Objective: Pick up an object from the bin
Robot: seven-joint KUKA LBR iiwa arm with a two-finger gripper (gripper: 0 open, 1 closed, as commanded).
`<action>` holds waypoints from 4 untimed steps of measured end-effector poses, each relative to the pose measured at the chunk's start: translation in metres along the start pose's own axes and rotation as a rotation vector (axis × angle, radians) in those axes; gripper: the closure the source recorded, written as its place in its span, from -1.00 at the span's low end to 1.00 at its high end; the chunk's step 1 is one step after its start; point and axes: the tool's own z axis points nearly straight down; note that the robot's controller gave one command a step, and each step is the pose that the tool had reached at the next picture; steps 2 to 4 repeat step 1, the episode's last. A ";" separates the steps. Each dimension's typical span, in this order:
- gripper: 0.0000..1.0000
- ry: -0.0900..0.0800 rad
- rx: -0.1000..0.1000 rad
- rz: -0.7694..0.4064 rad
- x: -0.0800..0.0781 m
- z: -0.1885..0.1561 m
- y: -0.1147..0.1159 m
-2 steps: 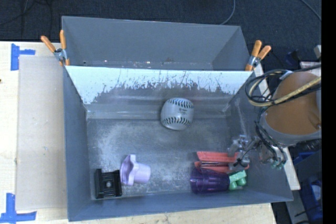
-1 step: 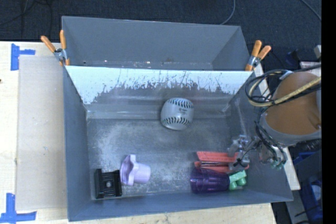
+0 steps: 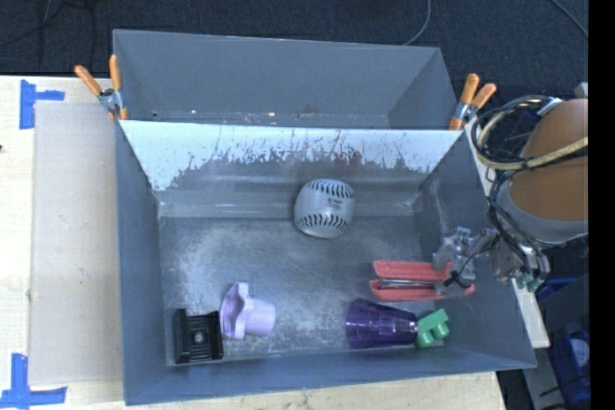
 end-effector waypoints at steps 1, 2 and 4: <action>1.00 0.000 0.000 0.015 0.004 -0.060 0.008; 1.00 0.000 0.000 0.015 0.004 -0.060 0.008; 1.00 0.000 0.000 0.015 0.004 -0.060 0.008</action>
Offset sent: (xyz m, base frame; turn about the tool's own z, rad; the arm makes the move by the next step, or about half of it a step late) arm 0.0028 0.0123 0.1020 -0.0257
